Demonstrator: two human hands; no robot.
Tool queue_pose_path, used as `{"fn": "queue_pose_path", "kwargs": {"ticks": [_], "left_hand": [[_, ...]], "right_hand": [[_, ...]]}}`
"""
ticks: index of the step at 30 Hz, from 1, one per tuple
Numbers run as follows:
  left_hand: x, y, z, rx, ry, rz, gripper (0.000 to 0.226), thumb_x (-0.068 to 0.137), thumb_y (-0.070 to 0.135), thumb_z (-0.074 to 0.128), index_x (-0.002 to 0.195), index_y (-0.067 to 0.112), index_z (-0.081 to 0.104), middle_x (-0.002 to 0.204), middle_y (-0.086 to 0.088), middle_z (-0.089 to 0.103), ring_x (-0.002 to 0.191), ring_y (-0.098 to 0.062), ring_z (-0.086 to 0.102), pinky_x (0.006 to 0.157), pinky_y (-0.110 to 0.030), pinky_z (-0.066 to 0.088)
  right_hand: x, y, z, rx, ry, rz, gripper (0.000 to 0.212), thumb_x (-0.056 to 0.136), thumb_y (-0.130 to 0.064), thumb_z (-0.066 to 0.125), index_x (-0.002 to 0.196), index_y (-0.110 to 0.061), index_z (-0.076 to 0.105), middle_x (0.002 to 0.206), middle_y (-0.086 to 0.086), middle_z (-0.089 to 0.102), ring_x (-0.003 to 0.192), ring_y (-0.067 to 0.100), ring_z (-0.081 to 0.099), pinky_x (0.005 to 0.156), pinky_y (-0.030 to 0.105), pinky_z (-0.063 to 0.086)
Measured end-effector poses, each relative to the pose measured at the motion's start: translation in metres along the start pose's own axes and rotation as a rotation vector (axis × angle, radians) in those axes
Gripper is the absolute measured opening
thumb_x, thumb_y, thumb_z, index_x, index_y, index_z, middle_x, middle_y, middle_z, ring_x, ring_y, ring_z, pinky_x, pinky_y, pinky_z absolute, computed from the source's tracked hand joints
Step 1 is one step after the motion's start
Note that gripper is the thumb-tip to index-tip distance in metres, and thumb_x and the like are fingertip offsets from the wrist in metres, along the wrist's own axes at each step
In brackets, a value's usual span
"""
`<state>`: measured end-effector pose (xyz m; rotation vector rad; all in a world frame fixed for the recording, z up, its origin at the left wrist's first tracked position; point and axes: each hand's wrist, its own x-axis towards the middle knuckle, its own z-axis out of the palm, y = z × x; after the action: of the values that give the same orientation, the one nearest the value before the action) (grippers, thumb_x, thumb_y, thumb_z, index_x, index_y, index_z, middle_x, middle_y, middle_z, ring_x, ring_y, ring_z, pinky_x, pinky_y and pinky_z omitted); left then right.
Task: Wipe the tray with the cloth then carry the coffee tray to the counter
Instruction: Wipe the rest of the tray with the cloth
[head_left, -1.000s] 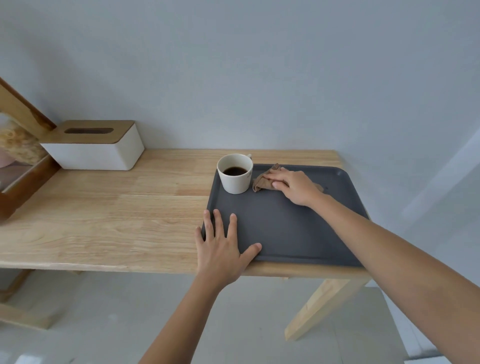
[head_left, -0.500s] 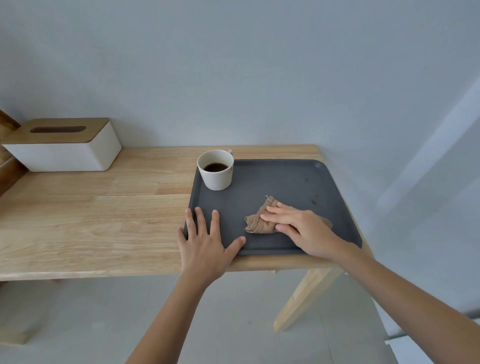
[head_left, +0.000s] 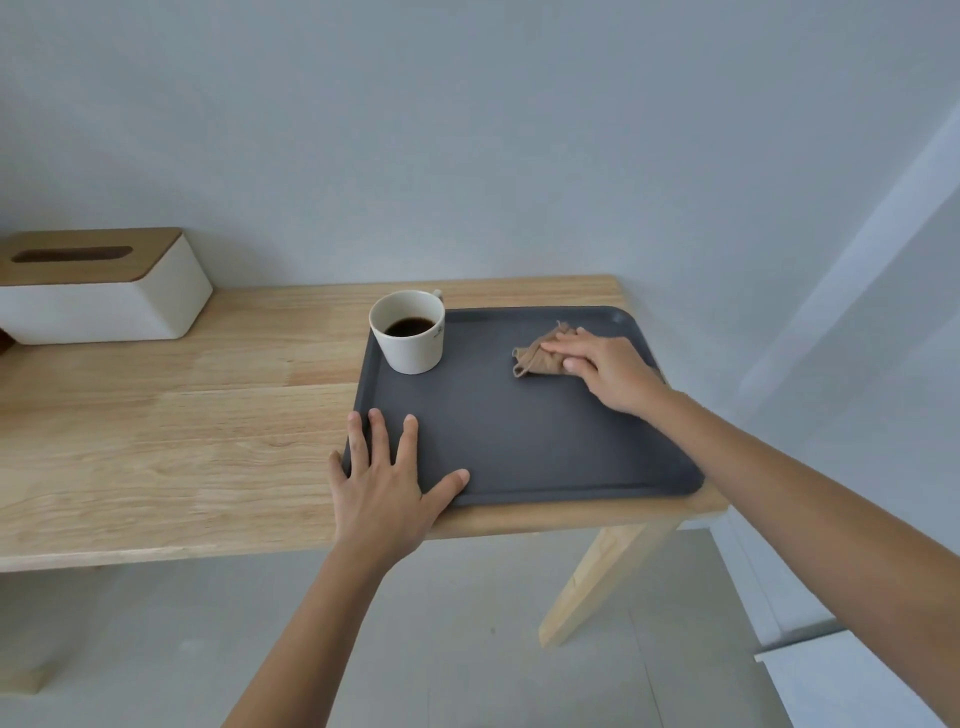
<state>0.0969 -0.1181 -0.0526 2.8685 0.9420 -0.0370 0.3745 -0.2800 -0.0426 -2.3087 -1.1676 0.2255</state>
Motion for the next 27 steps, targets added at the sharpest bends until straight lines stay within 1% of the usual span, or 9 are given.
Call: {"fn": "queue_pose_path", "kwargs": {"ticks": [2,4,6,9,12,16,19,23,27], "left_hand": [[0.0,0.001,0.0,-0.002,-0.009,-0.005,0.101,0.067,0.084,0.0,0.151,0.028,0.002,0.161,-0.012,-0.004,0.146,-0.03,-0.018,0.115,-0.051,0.007],[0.0,0.001,0.0,0.005,-0.011,-0.012,0.1,0.067,0.084,0.0,0.151,0.028,0.001,0.161,-0.011,-0.005,0.146,-0.029,-0.019,0.115,-0.051,0.007],[0.0,0.001,0.0,0.006,-0.011,-0.012,0.099,0.069,0.084,0.001,0.151,0.028,0.001,0.161,-0.011,-0.005,0.146,-0.029,-0.019,0.115,-0.051,0.006],[-0.001,0.002,-0.001,0.004,-0.015,-0.02,0.096,0.073,0.084,0.006,0.151,0.028,0.001,0.161,-0.01,-0.005,0.146,-0.028,-0.019,0.115,-0.051,0.006],[-0.002,0.003,-0.001,0.013,-0.006,-0.023,0.094,0.075,0.083,0.008,0.151,0.028,0.0,0.161,-0.01,-0.005,0.146,-0.028,-0.018,0.115,-0.051,0.007],[-0.003,0.002,-0.002,-0.004,0.015,-0.028,0.095,0.075,0.083,0.009,0.151,0.027,0.004,0.161,-0.011,-0.002,0.147,-0.029,-0.016,0.114,-0.051,0.009],[-0.003,0.002,-0.001,-0.007,0.027,-0.025,0.1,0.069,0.084,0.002,0.151,0.027,0.006,0.161,-0.012,0.001,0.147,-0.029,-0.013,0.113,-0.051,0.011],[-0.003,0.001,-0.001,-0.006,0.021,-0.011,0.103,0.065,0.085,-0.002,0.151,0.027,0.007,0.161,-0.012,0.002,0.147,-0.029,-0.014,0.113,-0.052,0.01],[-0.001,0.0,-0.002,-0.015,0.011,0.003,0.104,0.064,0.086,-0.001,0.151,0.028,0.007,0.161,-0.01,0.002,0.147,-0.029,-0.015,0.114,-0.054,0.008]], "right_hand": [[0.02,0.003,-0.006,-0.016,-0.002,0.06,0.042,0.098,-0.01,0.048,0.136,-0.026,0.054,0.148,0.004,0.045,0.144,0.023,0.031,0.12,0.032,0.017],[0.031,0.003,-0.008,-0.014,0.046,0.111,0.04,0.097,-0.011,0.049,0.133,-0.026,0.057,0.143,0.003,0.053,0.139,0.022,0.04,0.111,0.02,0.021],[0.032,0.002,-0.005,0.003,0.089,0.143,0.039,0.097,-0.01,0.049,0.131,-0.026,0.058,0.138,0.005,0.057,0.133,0.022,0.047,0.105,0.017,0.025],[0.018,-0.005,0.0,0.019,0.098,0.167,0.041,0.097,-0.009,0.049,0.135,-0.023,0.054,0.142,0.005,0.053,0.135,0.022,0.045,0.111,0.023,0.027],[-0.019,-0.02,0.0,0.038,0.074,0.151,0.042,0.097,-0.009,0.049,0.137,-0.021,0.052,0.148,0.006,0.046,0.142,0.021,0.036,0.118,0.03,0.022],[-0.087,-0.044,0.006,0.0,0.049,0.069,0.042,0.097,-0.009,0.048,0.136,-0.025,0.053,0.148,0.003,0.046,0.143,0.016,0.034,0.119,0.033,0.025],[-0.122,-0.051,0.005,-0.018,-0.006,0.038,0.044,0.098,-0.011,0.046,0.137,-0.03,0.051,0.148,-0.004,0.045,0.143,0.011,0.032,0.118,0.033,0.027],[-0.123,-0.041,0.006,-0.025,-0.014,0.038,0.044,0.097,-0.014,0.048,0.136,-0.034,0.051,0.147,-0.005,0.047,0.141,0.008,0.035,0.117,0.036,0.03],[-0.087,-0.027,0.001,-0.083,0.03,0.076,0.044,0.096,-0.008,0.048,0.137,-0.022,0.052,0.147,0.005,0.047,0.142,0.02,0.037,0.119,0.039,0.027]]}}
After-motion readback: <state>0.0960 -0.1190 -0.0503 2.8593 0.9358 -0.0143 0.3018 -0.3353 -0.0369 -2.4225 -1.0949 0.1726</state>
